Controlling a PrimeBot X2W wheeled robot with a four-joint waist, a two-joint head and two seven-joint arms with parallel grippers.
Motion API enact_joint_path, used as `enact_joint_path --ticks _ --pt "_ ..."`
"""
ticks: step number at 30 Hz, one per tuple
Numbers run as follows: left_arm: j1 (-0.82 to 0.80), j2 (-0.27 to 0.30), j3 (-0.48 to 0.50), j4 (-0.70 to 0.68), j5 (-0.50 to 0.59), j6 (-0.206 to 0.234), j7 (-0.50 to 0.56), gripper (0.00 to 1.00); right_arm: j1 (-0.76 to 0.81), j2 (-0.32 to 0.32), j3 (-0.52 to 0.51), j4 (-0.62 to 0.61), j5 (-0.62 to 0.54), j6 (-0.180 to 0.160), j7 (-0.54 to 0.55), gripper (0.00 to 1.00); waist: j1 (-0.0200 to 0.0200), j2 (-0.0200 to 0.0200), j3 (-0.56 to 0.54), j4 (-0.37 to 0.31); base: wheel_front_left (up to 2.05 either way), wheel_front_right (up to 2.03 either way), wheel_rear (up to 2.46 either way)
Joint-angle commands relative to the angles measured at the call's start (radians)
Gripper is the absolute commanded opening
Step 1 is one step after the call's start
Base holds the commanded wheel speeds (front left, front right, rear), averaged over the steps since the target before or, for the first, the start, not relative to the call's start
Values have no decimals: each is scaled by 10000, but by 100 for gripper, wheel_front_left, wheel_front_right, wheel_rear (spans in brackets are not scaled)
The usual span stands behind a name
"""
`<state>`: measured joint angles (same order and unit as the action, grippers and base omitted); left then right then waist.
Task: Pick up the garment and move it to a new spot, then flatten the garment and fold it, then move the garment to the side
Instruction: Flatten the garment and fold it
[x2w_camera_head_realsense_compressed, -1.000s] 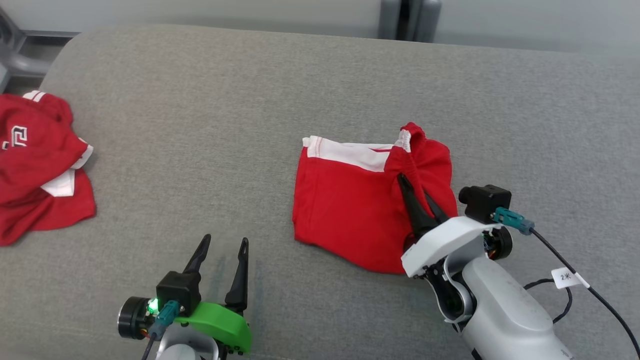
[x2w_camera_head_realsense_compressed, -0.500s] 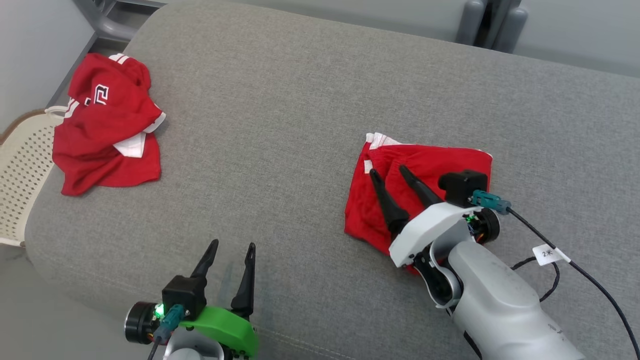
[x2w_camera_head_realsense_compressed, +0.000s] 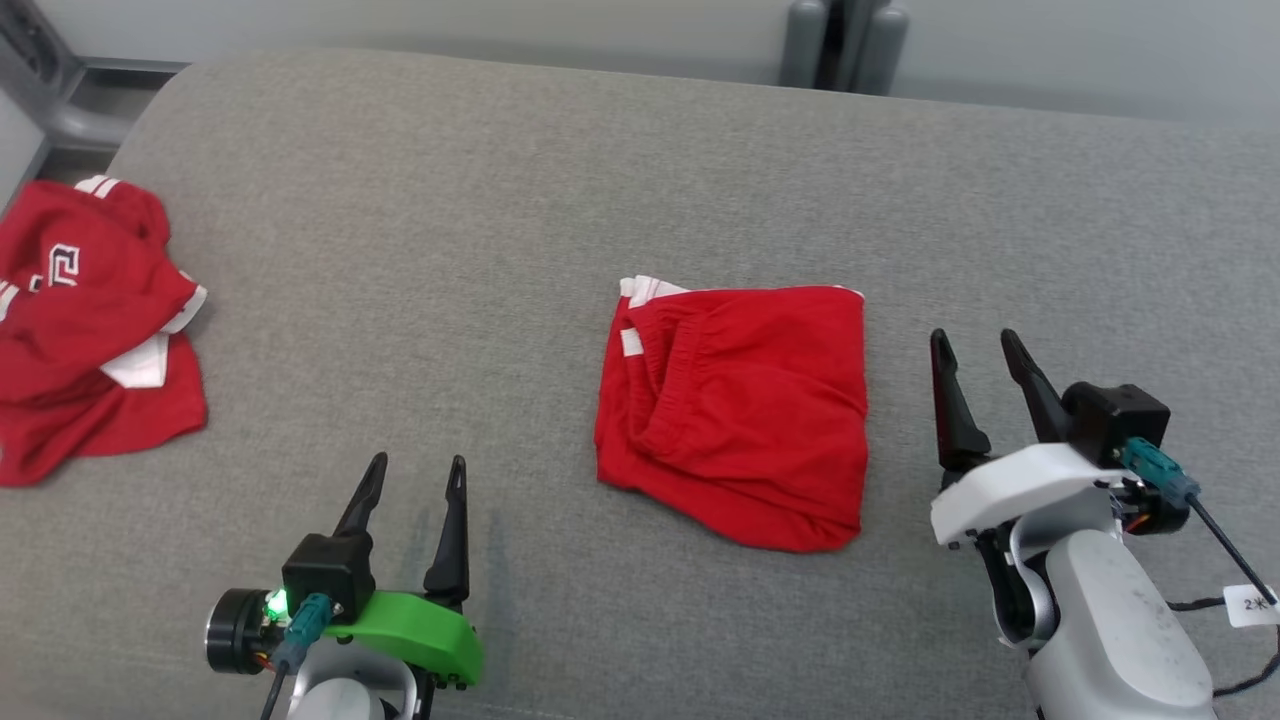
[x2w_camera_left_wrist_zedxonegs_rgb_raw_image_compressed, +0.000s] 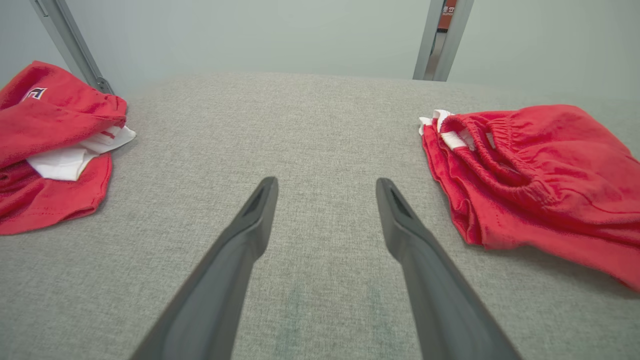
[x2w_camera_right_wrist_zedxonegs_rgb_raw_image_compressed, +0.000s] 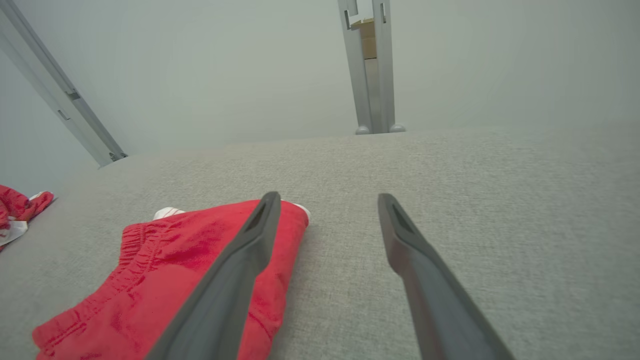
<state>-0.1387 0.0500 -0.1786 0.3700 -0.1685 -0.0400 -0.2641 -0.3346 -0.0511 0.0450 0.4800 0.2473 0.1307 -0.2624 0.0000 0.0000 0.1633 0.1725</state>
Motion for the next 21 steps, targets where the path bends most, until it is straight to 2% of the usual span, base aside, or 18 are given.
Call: enact_joint_path --ticks 1,6,21 --pt "-83 26 115 -2 110 69 0 100 268 0 -189 -160 -152 -1 -29 100 0 0 -237 -710 0 0 0" --pt "224 26 341 -97 318 125 0 100 989 -1 -787 -530 -384 -1 -28 100 0 0 -438 -1113 0 0 0" --pt "1476 24 777 117 597 130 0 100 2467 -9 -74 -848 -1006 -1 -29 100 0 0 -1553 -1572 0 0 0"
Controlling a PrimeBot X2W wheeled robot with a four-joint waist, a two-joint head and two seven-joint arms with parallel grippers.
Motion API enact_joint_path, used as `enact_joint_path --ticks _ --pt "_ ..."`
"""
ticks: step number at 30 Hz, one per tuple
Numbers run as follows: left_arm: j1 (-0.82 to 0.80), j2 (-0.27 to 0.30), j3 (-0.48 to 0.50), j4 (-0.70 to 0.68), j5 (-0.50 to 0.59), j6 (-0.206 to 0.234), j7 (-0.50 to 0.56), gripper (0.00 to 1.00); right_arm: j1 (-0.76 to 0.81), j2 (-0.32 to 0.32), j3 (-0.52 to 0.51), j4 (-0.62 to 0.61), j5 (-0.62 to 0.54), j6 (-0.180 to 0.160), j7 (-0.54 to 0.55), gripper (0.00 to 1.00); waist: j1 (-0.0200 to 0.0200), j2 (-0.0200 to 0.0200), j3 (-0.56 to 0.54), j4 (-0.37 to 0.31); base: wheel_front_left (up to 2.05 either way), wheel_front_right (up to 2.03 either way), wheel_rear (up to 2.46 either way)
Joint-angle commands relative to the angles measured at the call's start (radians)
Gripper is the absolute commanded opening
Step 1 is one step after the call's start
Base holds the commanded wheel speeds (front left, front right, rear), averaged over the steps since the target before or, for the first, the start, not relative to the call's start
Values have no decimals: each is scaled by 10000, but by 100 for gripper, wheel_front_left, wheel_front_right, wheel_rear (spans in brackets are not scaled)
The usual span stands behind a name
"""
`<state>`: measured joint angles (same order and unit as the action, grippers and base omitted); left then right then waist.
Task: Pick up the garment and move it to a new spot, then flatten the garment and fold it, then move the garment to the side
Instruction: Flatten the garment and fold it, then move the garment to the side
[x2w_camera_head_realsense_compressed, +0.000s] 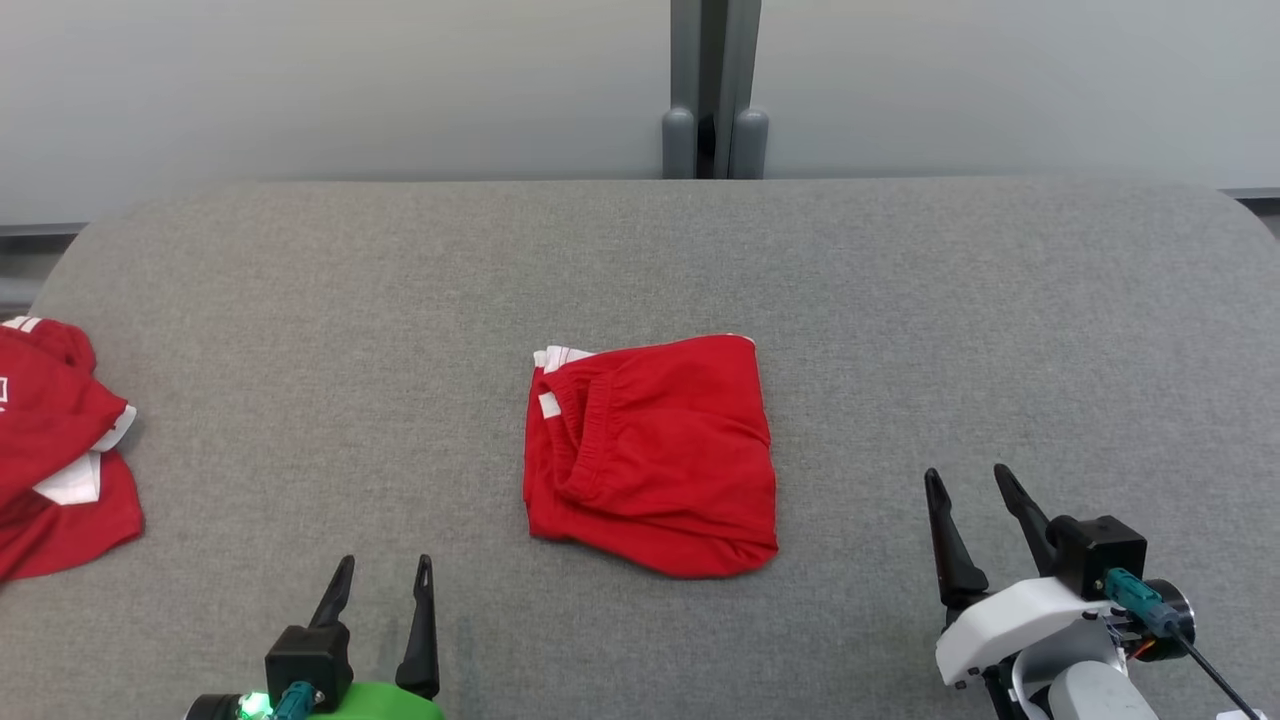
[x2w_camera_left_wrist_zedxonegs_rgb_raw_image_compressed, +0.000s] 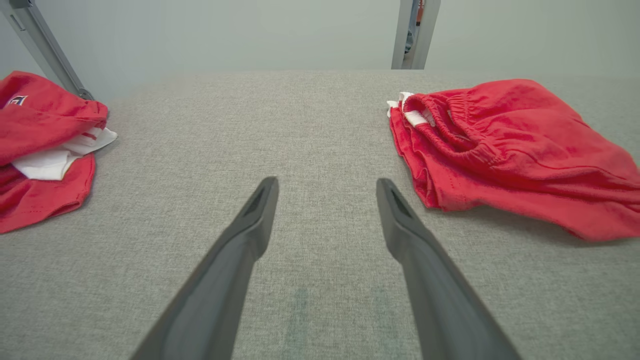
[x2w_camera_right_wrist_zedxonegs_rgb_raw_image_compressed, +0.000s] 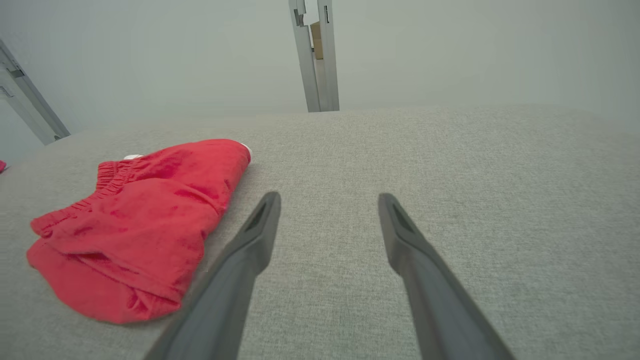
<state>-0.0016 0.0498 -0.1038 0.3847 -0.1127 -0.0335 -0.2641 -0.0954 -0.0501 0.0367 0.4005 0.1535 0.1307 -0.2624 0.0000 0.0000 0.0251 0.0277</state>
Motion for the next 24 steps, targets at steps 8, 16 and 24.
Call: enact_joint_path --ticks 8,16,24 --pt "87 25 66 -55 11 -84 0 100 136 -18 256 -12 461 -1 -31 100 0 0 -166 -116 0 0 0" --pt "-512 29 -425 -177 -203 -147 0 100 -636 -12 989 649 825 -1 -29 100 0 0 618 503 0 0 0" --pt "-1141 29 -750 -130 -258 -252 0 100 -2687 -23 1605 2490 1119 -1 -31 100 0 0 1636 1599 0 0 0"
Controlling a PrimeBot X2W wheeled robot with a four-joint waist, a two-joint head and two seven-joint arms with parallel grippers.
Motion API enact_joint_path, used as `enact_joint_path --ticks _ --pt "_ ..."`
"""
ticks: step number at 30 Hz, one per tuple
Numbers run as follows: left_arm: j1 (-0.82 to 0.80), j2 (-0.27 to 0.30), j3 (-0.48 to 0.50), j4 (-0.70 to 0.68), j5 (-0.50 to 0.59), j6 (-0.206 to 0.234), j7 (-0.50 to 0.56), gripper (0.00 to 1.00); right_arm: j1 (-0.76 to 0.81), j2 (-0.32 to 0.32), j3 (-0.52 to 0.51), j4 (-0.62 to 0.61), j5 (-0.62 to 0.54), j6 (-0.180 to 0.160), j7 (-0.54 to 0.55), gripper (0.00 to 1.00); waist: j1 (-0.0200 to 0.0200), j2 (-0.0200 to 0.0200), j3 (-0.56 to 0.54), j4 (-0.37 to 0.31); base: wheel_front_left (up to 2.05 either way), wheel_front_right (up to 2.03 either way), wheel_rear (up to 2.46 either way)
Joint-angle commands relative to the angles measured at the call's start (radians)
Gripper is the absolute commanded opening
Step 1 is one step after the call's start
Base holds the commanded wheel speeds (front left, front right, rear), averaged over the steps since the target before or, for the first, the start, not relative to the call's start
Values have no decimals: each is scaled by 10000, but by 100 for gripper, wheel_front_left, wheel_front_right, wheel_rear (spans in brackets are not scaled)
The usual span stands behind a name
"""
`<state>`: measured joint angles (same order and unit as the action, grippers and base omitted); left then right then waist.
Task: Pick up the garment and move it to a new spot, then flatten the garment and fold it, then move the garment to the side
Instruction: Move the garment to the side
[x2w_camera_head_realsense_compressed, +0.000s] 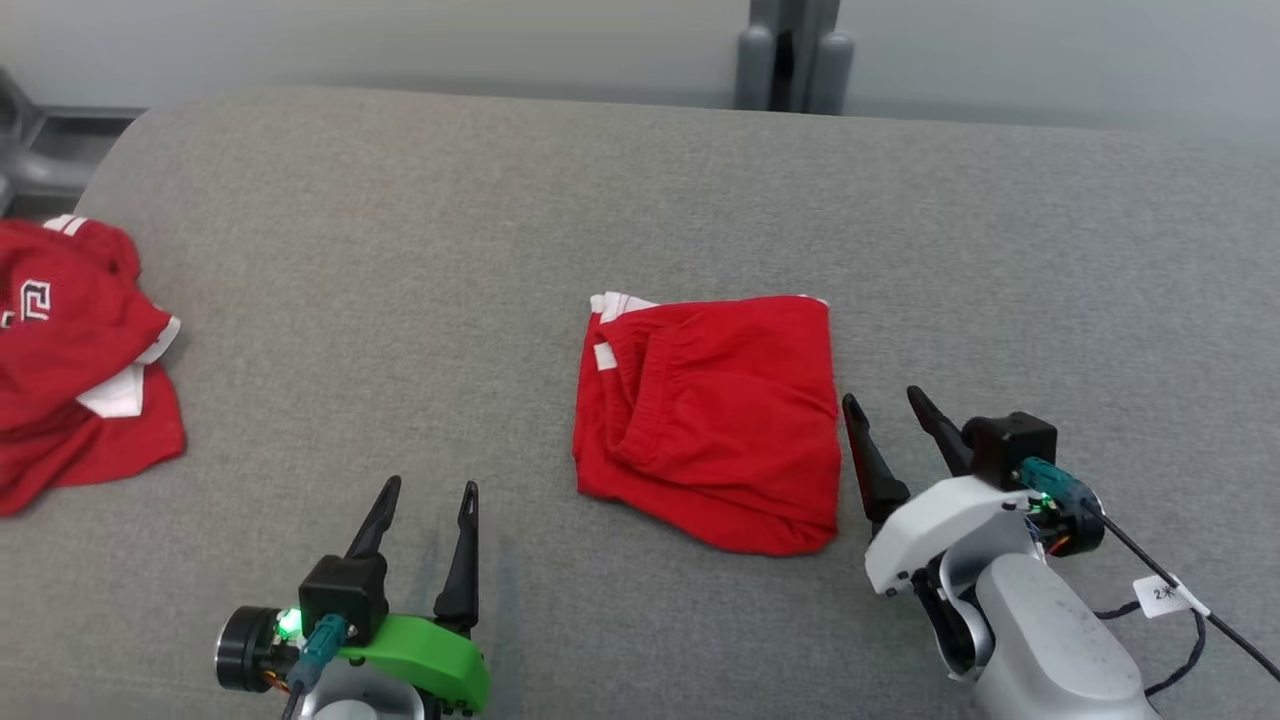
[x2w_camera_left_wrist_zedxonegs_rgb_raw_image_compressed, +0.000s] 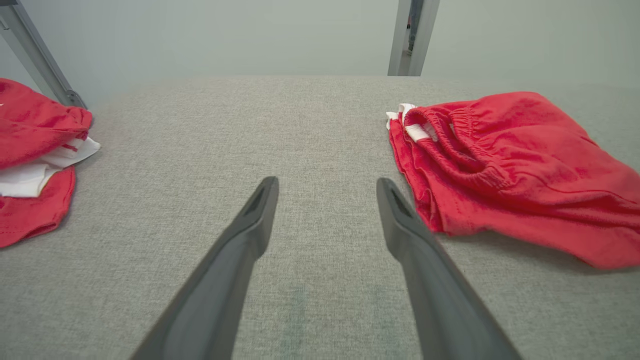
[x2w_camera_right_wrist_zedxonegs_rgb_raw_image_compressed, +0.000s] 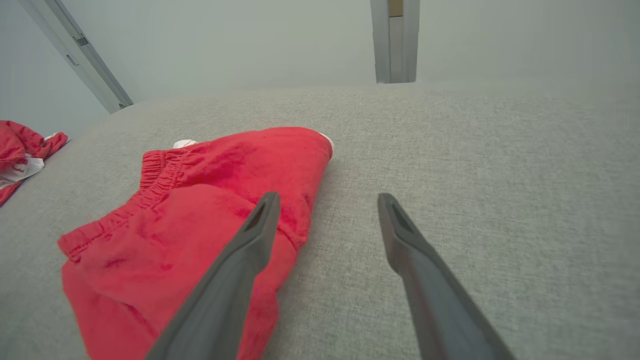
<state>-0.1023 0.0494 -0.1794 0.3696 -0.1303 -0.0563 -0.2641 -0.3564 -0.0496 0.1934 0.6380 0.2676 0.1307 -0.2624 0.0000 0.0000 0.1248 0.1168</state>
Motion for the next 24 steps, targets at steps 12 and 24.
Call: enact_joint_path --ticks 12,24 --pt "-415 28 -239 257 -302 9 0 100 -942 -24 352 1825 861 -1 -2 80 0 0 1313 1412 0 0 0" --pt "-335 30 18 116 22 -103 0 100 -578 -36 205 347 912 -9 -21 0 0 0 833 -564 0 0 0"
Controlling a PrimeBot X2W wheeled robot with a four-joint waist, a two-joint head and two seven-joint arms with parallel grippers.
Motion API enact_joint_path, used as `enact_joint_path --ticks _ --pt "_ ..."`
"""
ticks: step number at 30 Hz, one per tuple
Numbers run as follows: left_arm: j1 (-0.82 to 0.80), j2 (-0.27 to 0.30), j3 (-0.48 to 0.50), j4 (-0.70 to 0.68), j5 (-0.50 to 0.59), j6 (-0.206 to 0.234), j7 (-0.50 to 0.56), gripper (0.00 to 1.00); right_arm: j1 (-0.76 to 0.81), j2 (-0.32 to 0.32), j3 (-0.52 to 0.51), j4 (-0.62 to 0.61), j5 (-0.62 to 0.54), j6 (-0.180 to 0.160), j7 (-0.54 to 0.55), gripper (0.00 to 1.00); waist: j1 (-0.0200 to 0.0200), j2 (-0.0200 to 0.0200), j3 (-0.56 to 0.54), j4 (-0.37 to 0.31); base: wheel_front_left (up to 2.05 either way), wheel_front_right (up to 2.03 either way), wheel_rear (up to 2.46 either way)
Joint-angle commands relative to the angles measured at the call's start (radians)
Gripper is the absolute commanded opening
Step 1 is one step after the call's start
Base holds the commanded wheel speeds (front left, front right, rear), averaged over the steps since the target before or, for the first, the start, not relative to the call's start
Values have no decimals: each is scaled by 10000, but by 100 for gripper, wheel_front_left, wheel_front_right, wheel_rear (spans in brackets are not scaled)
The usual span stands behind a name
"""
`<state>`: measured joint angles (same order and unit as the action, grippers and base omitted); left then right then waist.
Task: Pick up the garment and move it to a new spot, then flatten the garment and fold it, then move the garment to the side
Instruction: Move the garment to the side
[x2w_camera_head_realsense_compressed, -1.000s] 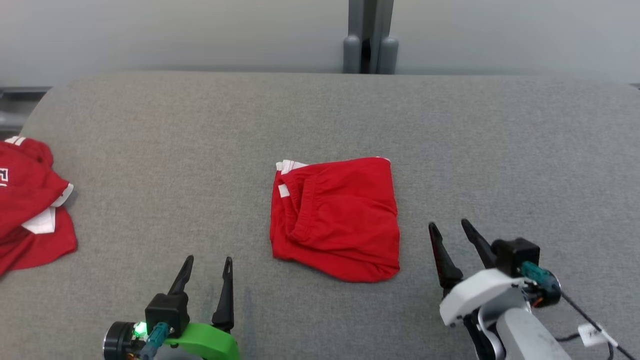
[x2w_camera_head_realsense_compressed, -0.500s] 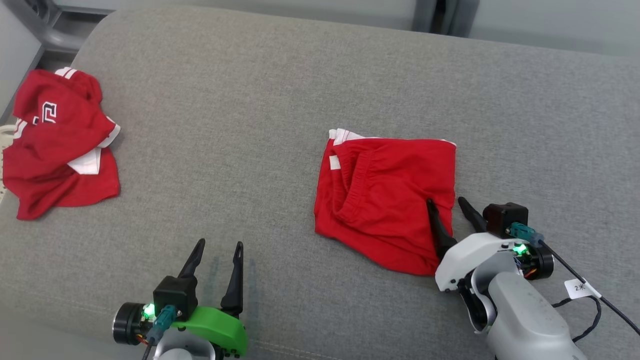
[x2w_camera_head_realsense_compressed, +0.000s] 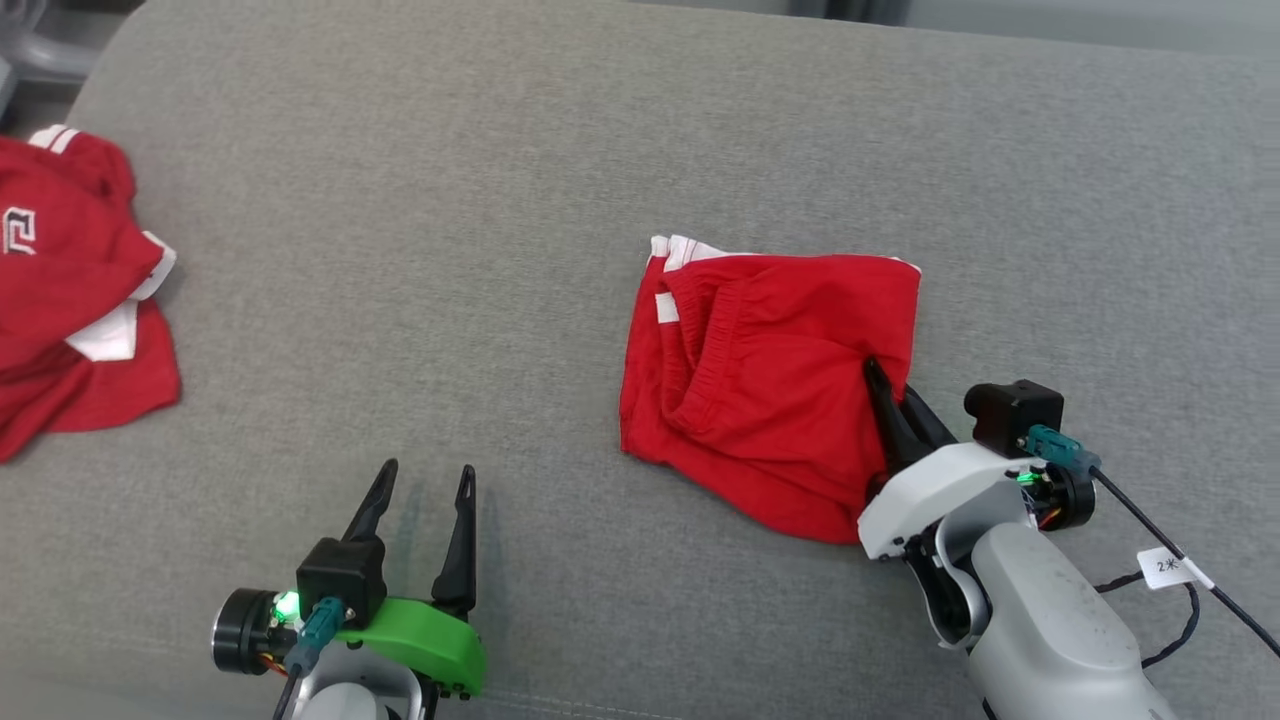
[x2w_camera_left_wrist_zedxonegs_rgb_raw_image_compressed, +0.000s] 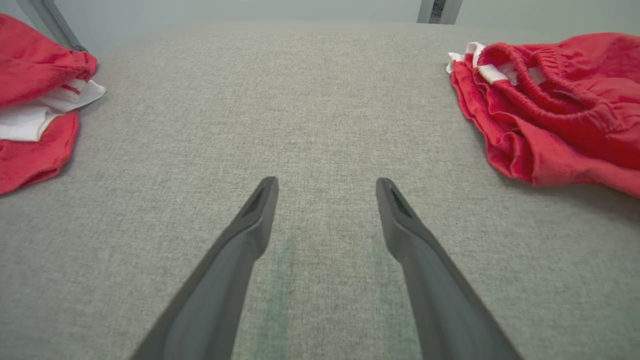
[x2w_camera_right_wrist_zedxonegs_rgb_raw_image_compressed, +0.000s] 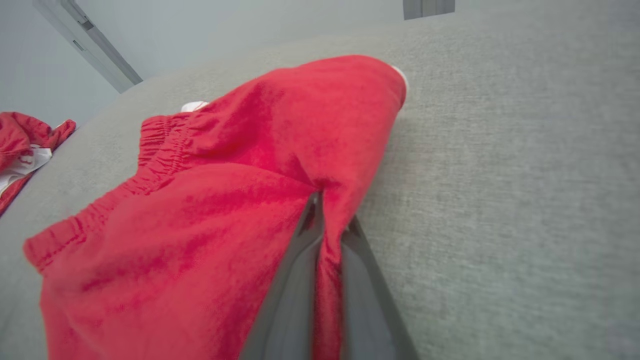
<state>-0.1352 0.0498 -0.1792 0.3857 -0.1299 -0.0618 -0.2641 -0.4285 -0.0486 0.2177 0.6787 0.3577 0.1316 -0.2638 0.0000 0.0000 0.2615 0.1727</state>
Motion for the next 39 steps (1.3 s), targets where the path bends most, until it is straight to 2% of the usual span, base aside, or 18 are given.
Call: enact_joint_path --ticks 1,10,15,19,24,30,34,39 --pt "15 26 23 -59 57 -78 0 100 185 -44 -13 -110 46 -17 -9 0 0 0 -588 -1409 0 0 0" --pt "-310 29 -222 -82 199 -255 0 100 562 -36 299 -358 117 -17 -16 0 0 0 -762 -4289 0 0 0" --pt "-474 31 -367 -53 241 -316 0 100 699 -27 362 -487 203 -17 -16 0 0 0 -579 -5405 0 0 0" --pt "-576 37 -456 88 418 -378 0 100 597 -33 361 -490 93 -17 -16 0 0 0 -323 -5932 0 0 0" --pt "-700 42 -430 169 444 -431 0 100 240 -26 183 -326 -463 -17 -18 0 0 0 -28 -5932 0 0 0" --pt "-872 87 -405 228 622 -500 0 100 -788 -226 -763 580 -1968 -17 -18 0 0 0 369 -5238 0 0 0" --pt "-981 174 -328 243 709 -514 1 100 -1839 -910 -1360 1451 -2791 -19 113 0 0 0 655 -4595 0 0 0" --pt "-1154 178 -354 226 779 -572 1 100 -2946 -2106 -2144 2398 -3700 -17 587 0 0 0 1034 -3749 0 0 0"
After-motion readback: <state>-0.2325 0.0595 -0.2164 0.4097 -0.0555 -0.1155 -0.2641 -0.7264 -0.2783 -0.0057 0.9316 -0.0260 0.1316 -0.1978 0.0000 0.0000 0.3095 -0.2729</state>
